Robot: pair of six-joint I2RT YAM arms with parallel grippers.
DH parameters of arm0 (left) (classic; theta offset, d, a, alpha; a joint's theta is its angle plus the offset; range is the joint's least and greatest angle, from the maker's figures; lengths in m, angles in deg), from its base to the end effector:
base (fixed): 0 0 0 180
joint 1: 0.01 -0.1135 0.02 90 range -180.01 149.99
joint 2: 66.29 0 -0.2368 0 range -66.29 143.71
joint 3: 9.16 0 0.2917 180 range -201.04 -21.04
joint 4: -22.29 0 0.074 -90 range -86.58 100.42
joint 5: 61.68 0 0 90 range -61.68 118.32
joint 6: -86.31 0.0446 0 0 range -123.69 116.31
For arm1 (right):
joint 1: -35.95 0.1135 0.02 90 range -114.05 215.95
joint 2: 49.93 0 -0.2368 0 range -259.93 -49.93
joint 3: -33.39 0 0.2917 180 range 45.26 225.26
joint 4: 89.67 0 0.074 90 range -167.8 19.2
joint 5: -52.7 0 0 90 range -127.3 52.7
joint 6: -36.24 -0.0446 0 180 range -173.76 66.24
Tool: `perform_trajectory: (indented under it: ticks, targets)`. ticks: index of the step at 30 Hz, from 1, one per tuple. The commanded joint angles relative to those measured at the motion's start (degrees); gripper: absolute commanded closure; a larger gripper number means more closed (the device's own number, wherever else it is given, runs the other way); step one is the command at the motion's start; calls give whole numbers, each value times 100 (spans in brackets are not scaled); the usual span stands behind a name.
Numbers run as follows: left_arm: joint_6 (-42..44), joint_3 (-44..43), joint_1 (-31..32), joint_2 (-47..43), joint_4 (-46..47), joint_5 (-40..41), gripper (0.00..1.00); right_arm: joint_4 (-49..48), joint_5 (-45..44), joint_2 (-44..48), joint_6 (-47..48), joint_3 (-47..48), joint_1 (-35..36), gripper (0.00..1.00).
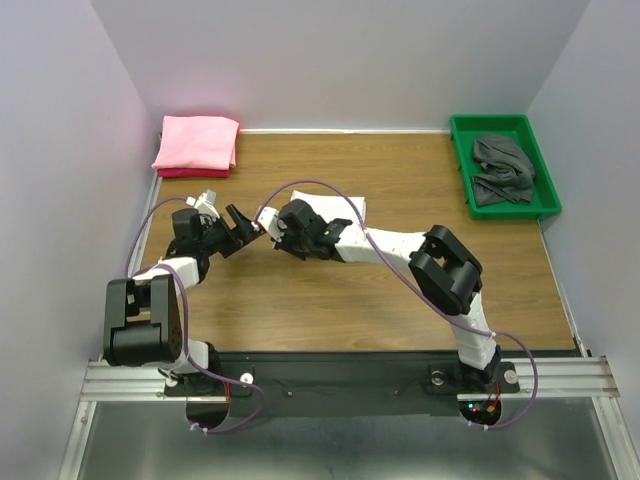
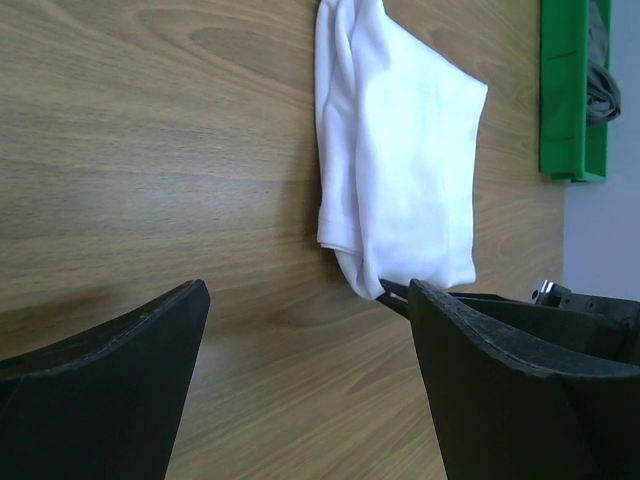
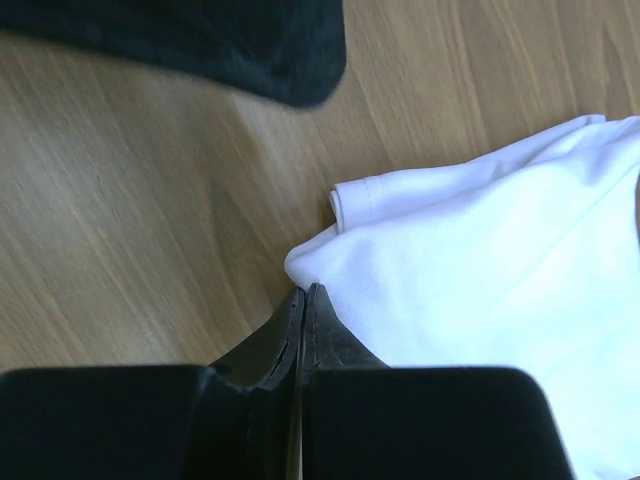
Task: Fold and stack the t-shirts
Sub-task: Neatly place the folded tshirt to the corner
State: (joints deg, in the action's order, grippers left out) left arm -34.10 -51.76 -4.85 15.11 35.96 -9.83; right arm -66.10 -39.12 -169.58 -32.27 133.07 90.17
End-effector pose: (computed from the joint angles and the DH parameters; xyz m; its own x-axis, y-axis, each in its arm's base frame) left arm 0.3119 -0.0012 0.1185 -0.6134 -0.4514 -0.6480 0.2092 0.6983 -0.6845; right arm 0.2919 0.4026 0.1380 -0.0826 -0.7409 -0.6665 -0.8895 0.3564 -0.2859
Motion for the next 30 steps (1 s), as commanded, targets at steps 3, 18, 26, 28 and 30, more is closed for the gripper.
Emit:
perform_trajectory:
  ticks: [3, 18, 26, 28, 30]
  targets:
    - [-790, 251, 369, 156, 1084, 316, 7, 183, 156, 382, -163, 412, -87, 99]
    - [-2205, -312, 1486, 1694, 2200, 1073, 7, 332, 472, 346, -356, 606, -122, 99]
    - [-2838, -549, 1723, 2415, 2684, 1090, 12, 394, 499, 373, -401, 632, -148, 99]
    - [-2917, -602, 1758, 2538, 2728, 1099, 15, 394, 508, 390, -409, 632, -157, 99]
    - [-2988, -707, 1759, 2669, 2772, 1126, 22, 403, 516, 408, -436, 632, -166, 99]
